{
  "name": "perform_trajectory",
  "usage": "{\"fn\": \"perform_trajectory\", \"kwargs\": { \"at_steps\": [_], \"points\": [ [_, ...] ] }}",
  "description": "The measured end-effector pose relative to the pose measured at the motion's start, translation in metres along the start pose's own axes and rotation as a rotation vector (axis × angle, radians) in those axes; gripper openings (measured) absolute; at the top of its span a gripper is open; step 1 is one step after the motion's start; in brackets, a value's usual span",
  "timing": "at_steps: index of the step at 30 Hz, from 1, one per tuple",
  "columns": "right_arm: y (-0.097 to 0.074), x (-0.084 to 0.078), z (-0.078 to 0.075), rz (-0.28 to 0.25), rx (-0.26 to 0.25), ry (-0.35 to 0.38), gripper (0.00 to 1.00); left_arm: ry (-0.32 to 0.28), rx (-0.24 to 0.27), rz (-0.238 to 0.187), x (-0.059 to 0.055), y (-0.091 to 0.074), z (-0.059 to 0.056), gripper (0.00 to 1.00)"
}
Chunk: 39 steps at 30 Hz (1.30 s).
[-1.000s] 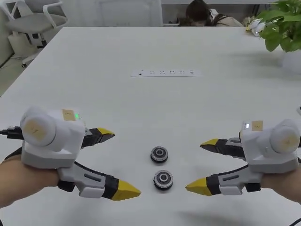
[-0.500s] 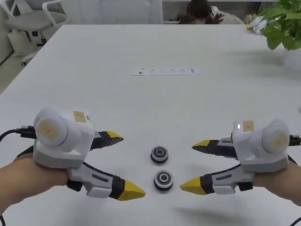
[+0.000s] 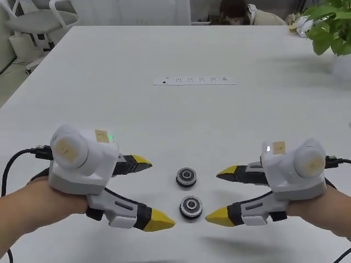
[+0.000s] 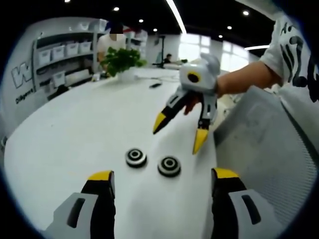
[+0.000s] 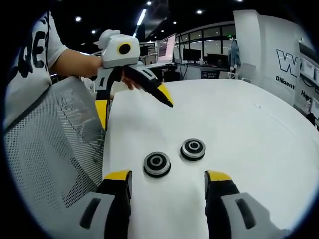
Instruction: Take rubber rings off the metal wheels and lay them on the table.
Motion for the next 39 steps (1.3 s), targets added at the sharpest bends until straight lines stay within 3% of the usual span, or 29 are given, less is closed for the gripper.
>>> {"fn": "perform_trajectory", "kwargs": {
  "at_steps": [14, 32, 39],
  "points": [
    [0.011, -0.004, 0.004, 0.033, 0.04, -0.039, 0.5, -0.015, -0.035, 0.015, -0.003, 0.014, -0.001, 0.74],
    [0.018, -0.007, 0.008, 0.033, 0.062, -0.012, 0.45, -0.014, -0.076, 0.018, -0.002, 0.032, -0.007, 0.6],
    [0.021, -0.007, 0.01, 0.025, 0.072, 0.013, 0.44, 0.004, -0.083, 0.04, -0.005, 0.041, -0.009, 0.51]
  ]
}}
Point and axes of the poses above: the centre of the closed fingertips' face, and the gripper's own axes: y roughly forward along the fingers, z roughly to its left, x roughly out of its top, the point moved 6 cm from there along -y, roughly backward along the fingers, and after that the axes turned 5 degrees about -x, right-handed, at the moved point
